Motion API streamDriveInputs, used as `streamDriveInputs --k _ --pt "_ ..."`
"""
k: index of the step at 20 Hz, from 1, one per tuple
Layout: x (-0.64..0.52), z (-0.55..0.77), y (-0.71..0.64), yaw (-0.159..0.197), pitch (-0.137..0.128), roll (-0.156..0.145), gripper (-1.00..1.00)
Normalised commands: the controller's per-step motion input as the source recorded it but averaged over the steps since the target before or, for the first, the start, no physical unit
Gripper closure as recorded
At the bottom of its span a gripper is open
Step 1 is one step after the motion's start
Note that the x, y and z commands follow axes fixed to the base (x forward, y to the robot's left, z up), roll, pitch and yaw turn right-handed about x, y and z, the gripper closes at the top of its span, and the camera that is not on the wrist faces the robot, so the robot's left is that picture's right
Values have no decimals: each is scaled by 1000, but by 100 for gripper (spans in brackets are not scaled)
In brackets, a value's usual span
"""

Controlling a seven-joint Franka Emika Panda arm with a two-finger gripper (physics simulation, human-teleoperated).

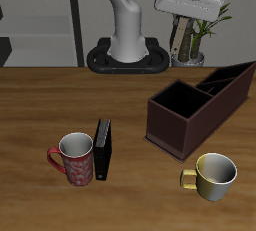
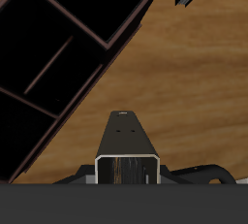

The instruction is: Place the yellow book into the left desk caddy's left compartment

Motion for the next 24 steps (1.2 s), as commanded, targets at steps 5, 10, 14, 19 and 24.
streamDriveInputs --k 5,10,14,19,24 --pt "-80 19 458 -15 5 41 100" --pt "1 -25 343 19 10 67 100" --pt "173 -13 159 -6 17 1 100" --pt "301 20 49 -20 33 -21 100" --pt "61 -11 161 -28 14 17 100"
